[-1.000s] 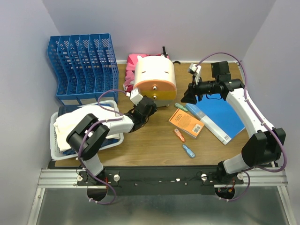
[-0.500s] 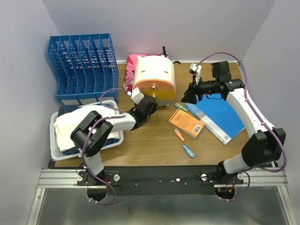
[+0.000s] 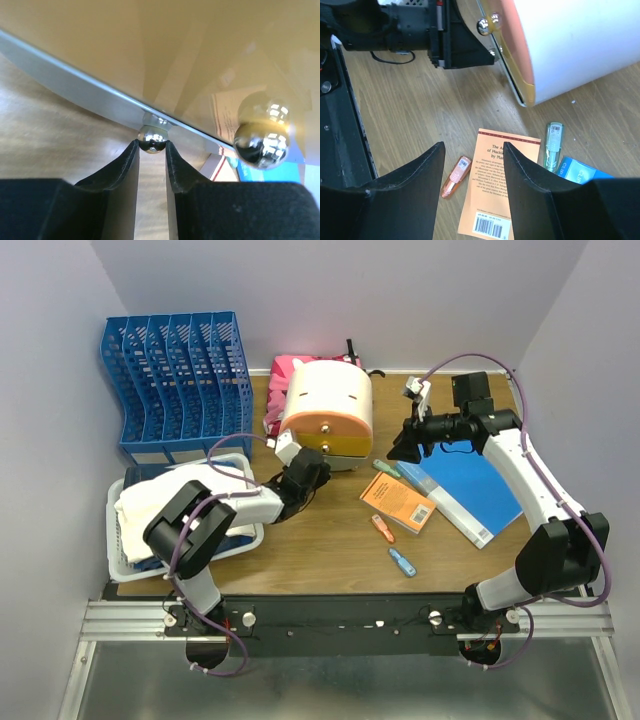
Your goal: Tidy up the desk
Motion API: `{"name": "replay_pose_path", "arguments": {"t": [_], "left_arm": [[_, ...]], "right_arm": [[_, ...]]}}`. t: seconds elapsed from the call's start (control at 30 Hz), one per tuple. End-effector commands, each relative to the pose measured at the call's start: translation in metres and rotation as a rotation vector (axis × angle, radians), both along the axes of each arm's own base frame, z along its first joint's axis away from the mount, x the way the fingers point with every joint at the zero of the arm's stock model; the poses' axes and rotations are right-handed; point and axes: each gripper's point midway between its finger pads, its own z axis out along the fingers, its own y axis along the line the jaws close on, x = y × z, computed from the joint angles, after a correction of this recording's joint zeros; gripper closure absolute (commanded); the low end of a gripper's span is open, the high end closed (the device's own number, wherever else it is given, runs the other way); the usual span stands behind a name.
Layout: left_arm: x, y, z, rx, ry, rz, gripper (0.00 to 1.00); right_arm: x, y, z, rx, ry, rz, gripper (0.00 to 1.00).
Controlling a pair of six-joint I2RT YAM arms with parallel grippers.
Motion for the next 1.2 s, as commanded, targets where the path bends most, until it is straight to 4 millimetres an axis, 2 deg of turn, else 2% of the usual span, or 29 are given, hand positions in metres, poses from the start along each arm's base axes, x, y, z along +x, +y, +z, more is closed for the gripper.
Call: {"name": "replay_pose_path", "arguments": {"t": [0.0,0.03,0.1,0.13,0.23,0.43,0.5,0.57,0.6,0.63,0.7,0.73,0.83,0.93,1.17], "left_arm": [[-0.026,0.008,-0.001,-0.028,0.024,-0.052,0.85],[-0.035,0.012,-0.008,-0.025,0.045,-0.060,0.85],[-0.046,0.011,-0.004,-0.044,0.044,-0.084,0.85],[-0.054,0.012,-0.009,-0.047,0.062,-0.102,0.85],[-0.063,0.010,-0.008,-0.063,0.071,-0.134,0.84],[-0.082,-0.005,0.003,-0.088,0.073,-0.214,0.82],[-0.084,-0.003,0.008,-0.080,0.068,-0.211,0.80],[-0.086,0.001,0.008,-0.071,0.075,-0.206,0.73],[-0.085,0.003,0.013,-0.069,0.063,-0.194,0.68],[-0.085,0.004,0.015,-0.065,0.059,-0.193,0.58],[-0.086,0.008,0.021,-0.056,0.054,-0.187,0.48],[-0.085,0.010,0.023,-0.048,0.048,-0.182,0.40],[-0.086,0.017,0.032,-0.033,0.033,-0.168,0.28],[-0.089,0.022,0.041,-0.018,0.013,-0.177,0.23],[-0.098,0.041,0.065,0.052,-0.044,-0.193,0.19]], "right_arm": [[-0.003,0.000,0.001,0.023,-0.001,0.007,0.42],[-0.004,0.000,-0.003,0.021,0.006,0.007,0.42],[-0.003,-0.002,-0.007,0.014,0.010,-0.001,0.42],[-0.004,-0.001,-0.009,0.013,0.013,0.001,0.42],[-0.004,-0.003,-0.020,0.002,0.035,-0.010,0.42],[0.005,-0.011,-0.057,-0.067,0.093,-0.060,0.42],[0.010,-0.013,-0.071,-0.092,0.121,-0.070,0.42],[0.016,-0.015,-0.080,-0.111,0.136,-0.085,0.42],[0.020,-0.018,-0.093,-0.136,0.166,-0.103,0.43],[0.024,-0.019,-0.096,-0.148,0.168,-0.113,0.43],[0.033,-0.023,-0.106,-0.179,0.178,-0.144,0.44],[0.037,-0.024,-0.113,-0.190,0.191,-0.155,0.45],[0.046,-0.027,-0.129,-0.222,0.213,-0.182,0.46],[0.055,-0.028,-0.136,-0.241,0.214,-0.201,0.47],[0.073,-0.021,-0.160,-0.285,0.221,-0.194,0.47]]}}
